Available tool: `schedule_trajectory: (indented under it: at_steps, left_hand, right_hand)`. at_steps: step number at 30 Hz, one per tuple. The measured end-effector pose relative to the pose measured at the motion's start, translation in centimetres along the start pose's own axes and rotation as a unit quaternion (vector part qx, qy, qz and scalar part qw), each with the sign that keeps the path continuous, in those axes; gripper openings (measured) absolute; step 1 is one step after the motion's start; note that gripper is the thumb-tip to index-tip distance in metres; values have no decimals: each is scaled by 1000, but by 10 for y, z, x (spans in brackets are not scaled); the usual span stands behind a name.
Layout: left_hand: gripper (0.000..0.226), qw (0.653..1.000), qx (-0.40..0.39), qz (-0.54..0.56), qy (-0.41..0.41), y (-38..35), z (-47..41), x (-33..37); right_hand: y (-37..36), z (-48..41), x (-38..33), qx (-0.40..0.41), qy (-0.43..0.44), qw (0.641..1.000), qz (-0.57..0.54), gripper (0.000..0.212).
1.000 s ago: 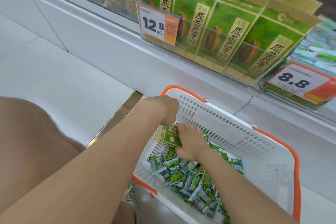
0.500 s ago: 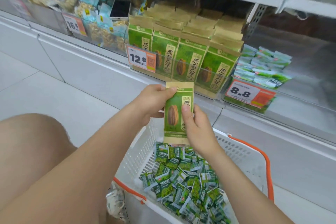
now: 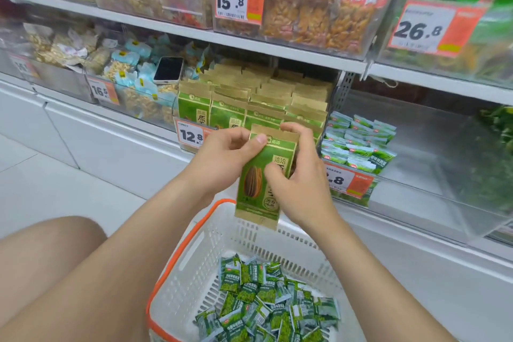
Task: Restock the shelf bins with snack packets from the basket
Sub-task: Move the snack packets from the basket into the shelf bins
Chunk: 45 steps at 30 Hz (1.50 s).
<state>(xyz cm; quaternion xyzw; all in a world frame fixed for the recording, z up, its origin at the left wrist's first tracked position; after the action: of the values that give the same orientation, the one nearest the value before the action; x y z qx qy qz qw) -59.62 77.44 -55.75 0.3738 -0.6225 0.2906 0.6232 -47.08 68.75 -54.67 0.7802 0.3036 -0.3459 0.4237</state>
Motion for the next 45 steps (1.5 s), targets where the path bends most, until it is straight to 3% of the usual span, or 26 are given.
schedule_trajectory:
  at_steps: [3, 5, 9, 11, 13, 17, 19, 22, 27, 30, 35, 38, 41, 43, 45]
  left_hand:
    - [33, 999, 27, -18, -19, 1, -11, 22]
    - [34, 989, 83, -106, -55, 10, -20, 39]
    - [23, 894, 171, -384, -154, 19, -34, 75]
    - [38, 853, 156, -478, -140, 14, -45, 76]
    - [50, 833, 122, -526, -119, 9, -58, 69]
    - [39, 816, 122, -555, -106, 12, -71, 57]
    - [34, 811, 136, -558, -109, 13, -74, 56]
    - [32, 814, 139, -553, -111, 21, -80, 55]
    - [30, 816, 113, -559, -98, 34, -88, 53]
    - [37, 814, 123, -560, -86, 38, -92, 54]
    - [41, 787, 115, -602, -70, 33, -97, 54]
    - [29, 806, 102, -581, -57, 31, -99, 50]
    - [21, 817, 97, -566, -52, 30, -99, 49]
    - [22, 824, 94, -556, -53, 28, -97, 49]
    - [21, 832, 97, -543, -64, 29, -96, 51]
  right_hand:
    - [23, -31, -22, 5, 29, 997, 75, 27]
    - [44, -48, -41, 34, 68, 991, 114, 22]
    - [84, -71, -71, 114, 153, 977, 96, 17]
    - [96, -80, -73, 154, 178, 970, 64, 20]
    - [100, -86, -68, 186, 183, 964, 40, 20]
    - [92, -93, -51, 218, 180, 959, 34, 19]
    - [84, -102, -48, 190, 173, 965, 53, 19]
    - [64, -120, -44, 85, 155, 979, 103, 21]
    - [44, -150, -34, -37, 79, 973, 212, 36]
    - [38, -165, -30, -86, 46, 956, 277, 42]
    - [16, -177, -23, -125, 1, 922, 367, 36]
    - [5, -184, -26, -156, 1, 894, 419, 32]
    - [-6, -189, -19, -187, -12, 878, 441, 13]
    - [-14, -185, -7, -223, -25, 855, 468, 35]
    - [-18, -182, 0, -255, -23, 838, 483, 38]
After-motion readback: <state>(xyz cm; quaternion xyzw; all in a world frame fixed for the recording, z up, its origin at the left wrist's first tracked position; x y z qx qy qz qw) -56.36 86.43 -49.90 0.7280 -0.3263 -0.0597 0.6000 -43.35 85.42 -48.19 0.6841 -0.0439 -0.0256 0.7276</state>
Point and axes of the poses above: each hand's wrist, its own z-axis away from the middle knuckle, its own y-axis out of the back of the hand, x = y × z, the point moved 9 cm from there along -z, towards the middle knuckle, and after that the axes turned 4 degrees about -x, right-handed, at the moved point
